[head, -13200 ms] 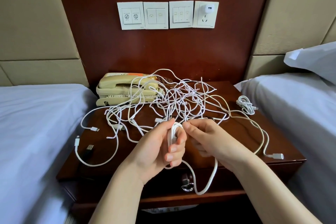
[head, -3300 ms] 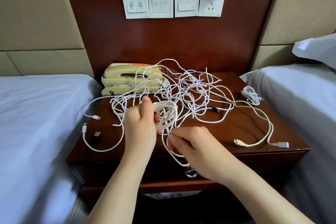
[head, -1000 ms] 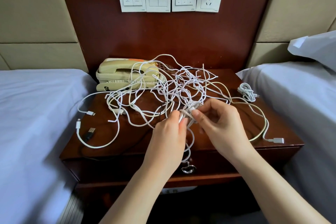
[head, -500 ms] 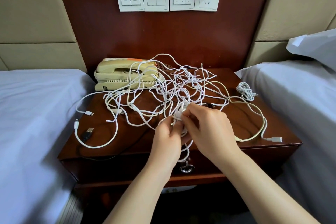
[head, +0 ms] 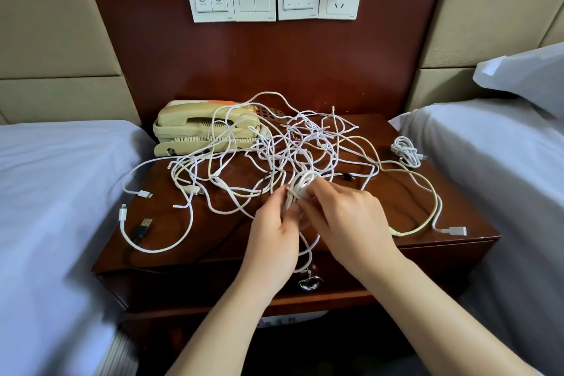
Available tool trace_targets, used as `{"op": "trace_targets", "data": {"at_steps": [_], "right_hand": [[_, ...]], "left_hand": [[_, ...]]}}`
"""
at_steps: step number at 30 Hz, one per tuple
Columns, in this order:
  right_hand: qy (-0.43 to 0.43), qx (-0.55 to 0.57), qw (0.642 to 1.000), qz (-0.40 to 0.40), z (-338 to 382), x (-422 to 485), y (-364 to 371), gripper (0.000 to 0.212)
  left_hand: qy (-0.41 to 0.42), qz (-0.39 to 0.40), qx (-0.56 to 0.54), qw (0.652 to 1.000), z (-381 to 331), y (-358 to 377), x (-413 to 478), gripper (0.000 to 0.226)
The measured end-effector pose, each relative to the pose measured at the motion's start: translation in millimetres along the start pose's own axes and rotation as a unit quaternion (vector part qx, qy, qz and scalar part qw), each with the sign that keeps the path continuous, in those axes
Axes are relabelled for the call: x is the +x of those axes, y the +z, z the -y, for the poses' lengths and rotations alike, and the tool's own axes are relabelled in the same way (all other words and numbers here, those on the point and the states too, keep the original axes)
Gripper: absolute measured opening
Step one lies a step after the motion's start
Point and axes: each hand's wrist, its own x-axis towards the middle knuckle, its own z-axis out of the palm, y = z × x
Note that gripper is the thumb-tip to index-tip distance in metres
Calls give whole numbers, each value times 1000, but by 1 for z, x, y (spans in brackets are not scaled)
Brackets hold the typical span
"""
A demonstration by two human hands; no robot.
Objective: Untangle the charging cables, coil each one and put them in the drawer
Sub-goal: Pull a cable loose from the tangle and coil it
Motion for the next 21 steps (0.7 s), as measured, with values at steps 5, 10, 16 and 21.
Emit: {"op": "trace_targets", "data": {"at_steps": [5,10,16,21], "right_hand": [[-11,-31,999,9,-1,0,0,26],[-19,-95,995,28,-2,2,7,25],[-20,-56,997,42,1,3,11,30],[38,108,992,45,2,3,9,18]], "left_hand": [[16,2,43,999,2,0,-2,23],[-16,0,32,999,2,0,0,28],[-38,-28,25,999,3,-1,1,30],[-24,-32,29,999,2,-3,1,33]]}}
